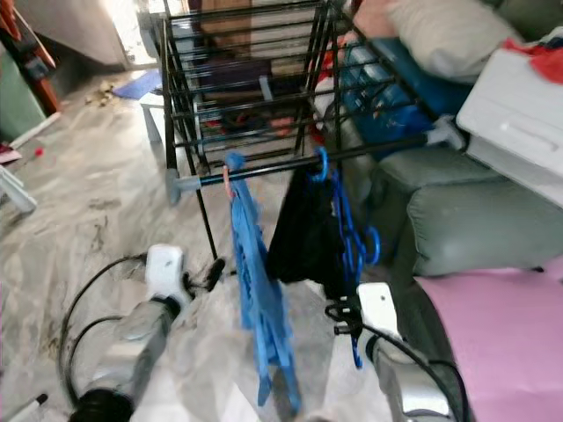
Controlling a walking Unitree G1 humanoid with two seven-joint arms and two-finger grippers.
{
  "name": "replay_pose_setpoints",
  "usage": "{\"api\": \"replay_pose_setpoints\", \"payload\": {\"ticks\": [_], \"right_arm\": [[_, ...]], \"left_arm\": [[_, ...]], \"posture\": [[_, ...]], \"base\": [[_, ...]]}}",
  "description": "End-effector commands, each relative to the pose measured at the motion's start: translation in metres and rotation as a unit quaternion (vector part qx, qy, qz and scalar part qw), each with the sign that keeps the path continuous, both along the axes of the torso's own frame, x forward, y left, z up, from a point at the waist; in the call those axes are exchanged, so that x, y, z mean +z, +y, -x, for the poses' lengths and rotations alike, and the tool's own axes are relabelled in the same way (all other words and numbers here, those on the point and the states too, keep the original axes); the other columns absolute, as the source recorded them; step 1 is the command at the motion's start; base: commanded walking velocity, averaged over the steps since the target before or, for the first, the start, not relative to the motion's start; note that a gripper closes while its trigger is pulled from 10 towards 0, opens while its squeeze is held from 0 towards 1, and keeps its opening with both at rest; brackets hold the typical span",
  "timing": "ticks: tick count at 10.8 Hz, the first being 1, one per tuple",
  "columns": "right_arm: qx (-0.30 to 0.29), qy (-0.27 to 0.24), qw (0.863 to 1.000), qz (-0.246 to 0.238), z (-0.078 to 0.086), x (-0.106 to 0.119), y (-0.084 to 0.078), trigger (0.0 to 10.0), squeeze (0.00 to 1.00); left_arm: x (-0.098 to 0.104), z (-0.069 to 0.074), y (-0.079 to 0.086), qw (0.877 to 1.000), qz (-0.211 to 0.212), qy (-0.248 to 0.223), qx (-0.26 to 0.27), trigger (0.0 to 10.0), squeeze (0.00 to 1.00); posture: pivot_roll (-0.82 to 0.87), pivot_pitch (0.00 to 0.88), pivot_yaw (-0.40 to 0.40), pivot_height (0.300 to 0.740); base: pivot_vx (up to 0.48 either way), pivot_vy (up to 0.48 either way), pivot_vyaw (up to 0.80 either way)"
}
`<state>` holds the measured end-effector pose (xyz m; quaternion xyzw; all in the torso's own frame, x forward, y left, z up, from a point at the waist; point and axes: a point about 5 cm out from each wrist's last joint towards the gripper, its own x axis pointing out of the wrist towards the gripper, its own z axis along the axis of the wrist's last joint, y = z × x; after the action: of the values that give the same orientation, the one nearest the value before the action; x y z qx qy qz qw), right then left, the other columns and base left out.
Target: Hang hanger
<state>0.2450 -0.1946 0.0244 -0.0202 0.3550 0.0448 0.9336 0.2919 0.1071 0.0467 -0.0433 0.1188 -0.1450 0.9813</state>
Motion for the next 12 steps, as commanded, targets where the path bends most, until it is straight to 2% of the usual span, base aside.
{"api": "replay_pose_setpoints", "payload": {"ticks": [1, 6, 8, 11, 12], "right_arm": [[-0.003, -0.009, 1.0, 0.004, -0.002, 0.003, 0.001, 10.0, 0.0], [-0.111, -0.057, 0.99, 0.074, -0.016, 0.018, -0.042, 10.0, 0.0], [-0.113, -0.052, 0.99, 0.073, -0.016, 0.016, -0.046, 10.0, 0.0], [-0.06, -0.058, 0.994, 0.076, -0.019, 0.017, -0.038, 10.0, 0.0], [-0.063, -0.057, 0.994, 0.076, -0.018, 0.016, -0.038, 10.0, 0.0]], "left_arm": [[-0.002, 0.001, 0.006, 1.0, -0.016, 0.004, 0.004, 10.0, 0.0], [0.0, 0.004, 0.001, 1.0, 0.004, -0.003, -0.026, 10.0, 0.0], [0.0, 0.005, 0.002, 1.0, 0.007, -0.001, -0.029, 10.0, 0.0], [0.0, 0.007, 0.002, 0.999, 0.014, -0.002, -0.036, 10.0, 0.0], [0.0, 0.007, 0.002, 0.999, 0.013, -0.002, -0.037, 10.0, 0.0]], "posture": [[-0.15, 0.048, 0.049, 0.74], [-0.15, 0.054, 0.054, 0.74], [-0.15, 0.055, 0.055, 0.74], [-0.15, 0.058, 0.056, 0.74], [-0.15, 0.058, 0.056, 0.74]], "base": [[0.0, 0.0, 0.0], [0.0, -0.054, 0.0], [0.0, 0.0, 0.0], [0.371, 0.0, 0.0], [0.435, 0.0, 0.0]]}}
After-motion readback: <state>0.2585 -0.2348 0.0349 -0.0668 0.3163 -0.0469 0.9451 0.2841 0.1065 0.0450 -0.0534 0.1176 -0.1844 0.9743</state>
